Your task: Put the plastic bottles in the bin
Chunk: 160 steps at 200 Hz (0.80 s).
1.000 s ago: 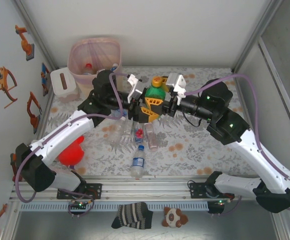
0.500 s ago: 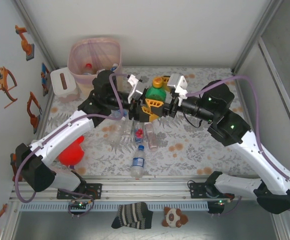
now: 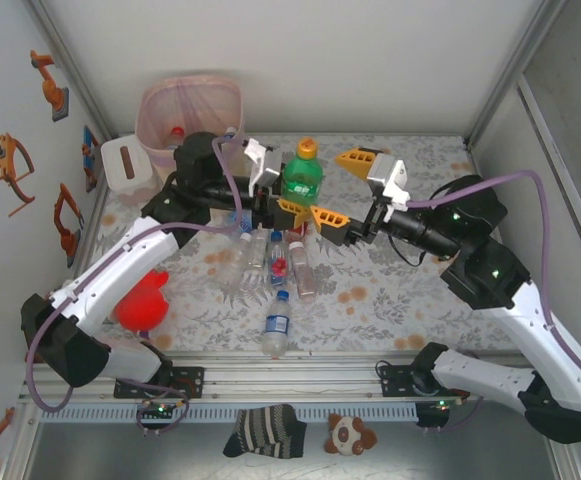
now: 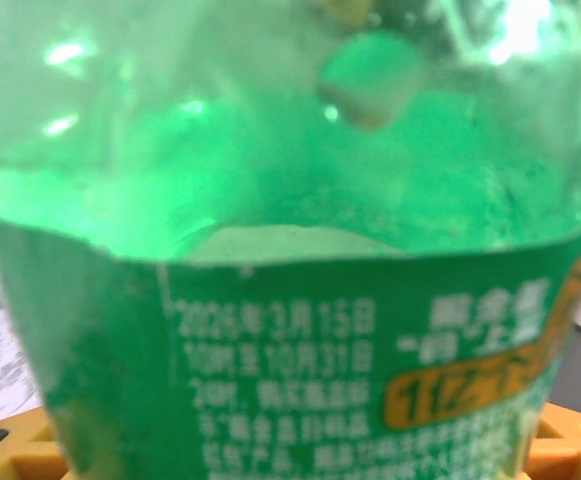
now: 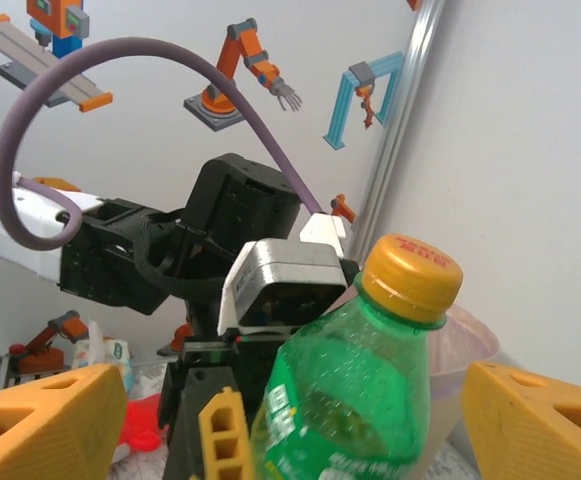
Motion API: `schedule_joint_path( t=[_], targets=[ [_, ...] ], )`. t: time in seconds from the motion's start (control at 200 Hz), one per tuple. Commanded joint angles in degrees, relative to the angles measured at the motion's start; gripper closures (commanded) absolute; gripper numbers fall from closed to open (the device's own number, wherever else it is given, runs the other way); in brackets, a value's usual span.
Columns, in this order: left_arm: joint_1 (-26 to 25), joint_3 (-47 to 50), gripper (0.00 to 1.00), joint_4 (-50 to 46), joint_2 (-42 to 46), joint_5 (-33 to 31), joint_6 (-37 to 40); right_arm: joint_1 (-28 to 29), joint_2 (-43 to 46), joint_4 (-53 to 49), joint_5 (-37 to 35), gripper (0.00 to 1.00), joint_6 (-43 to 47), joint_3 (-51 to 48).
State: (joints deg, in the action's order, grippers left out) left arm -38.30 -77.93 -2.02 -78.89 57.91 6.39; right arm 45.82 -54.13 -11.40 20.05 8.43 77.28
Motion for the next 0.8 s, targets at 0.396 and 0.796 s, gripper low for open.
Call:
schedule_joint_path(
  t=[0.396,0.796],
  targets=[
    [12.8,-9.8,0.54,-13.3,-0.1,-24.8,0.0,0.0,1.5,-2.3,-3.3,0.15,-0.3,-0.1],
    [22.8,-15.7,0.55,-18.0,-5.4,-38.4,-6.7,0.0,1.6,-2.4,-3.4,0.15,-0.7,0.2]
  ],
)
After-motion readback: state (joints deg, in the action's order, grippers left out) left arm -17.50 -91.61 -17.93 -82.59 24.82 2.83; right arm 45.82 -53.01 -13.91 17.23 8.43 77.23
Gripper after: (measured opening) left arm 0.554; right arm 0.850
